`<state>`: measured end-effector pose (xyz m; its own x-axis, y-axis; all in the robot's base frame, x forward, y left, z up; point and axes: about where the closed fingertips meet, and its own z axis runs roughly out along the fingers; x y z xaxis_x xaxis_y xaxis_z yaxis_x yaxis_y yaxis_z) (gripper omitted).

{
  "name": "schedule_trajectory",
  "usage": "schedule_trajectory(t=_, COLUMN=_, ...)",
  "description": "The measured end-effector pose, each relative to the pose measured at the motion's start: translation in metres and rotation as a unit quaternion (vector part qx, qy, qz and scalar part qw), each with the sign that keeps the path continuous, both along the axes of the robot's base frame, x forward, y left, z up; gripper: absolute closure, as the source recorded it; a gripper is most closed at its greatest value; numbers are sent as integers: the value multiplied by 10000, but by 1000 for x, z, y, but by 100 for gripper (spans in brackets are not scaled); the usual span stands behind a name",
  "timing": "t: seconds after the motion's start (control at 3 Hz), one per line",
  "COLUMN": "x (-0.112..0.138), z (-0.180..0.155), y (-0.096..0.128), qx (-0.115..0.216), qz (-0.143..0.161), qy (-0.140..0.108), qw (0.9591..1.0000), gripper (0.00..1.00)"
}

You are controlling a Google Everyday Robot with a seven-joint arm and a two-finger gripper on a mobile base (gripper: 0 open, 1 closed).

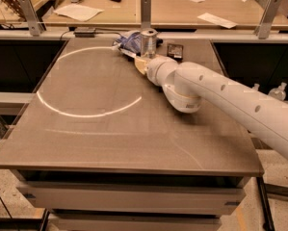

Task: Move redbull can near blue chip bag

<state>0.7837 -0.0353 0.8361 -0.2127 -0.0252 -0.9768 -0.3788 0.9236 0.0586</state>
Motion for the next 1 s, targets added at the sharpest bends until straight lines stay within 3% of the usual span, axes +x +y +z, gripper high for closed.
schedule_trajectory(t=0.33, x=0, z=0, y=0, qx=0, qz=0, qy=0, qw=10000, gripper=13)
schedule_trajectory(t=0.67, x=-5, z=3, y=-2, qx=-24, qz=219, qy=-104, qw=9997, gripper=0)
schedule_trajectory(t=1.0, x=-22, z=8, y=-18, qx=-71, qz=370, qy=-170, qw=9991, gripper=0)
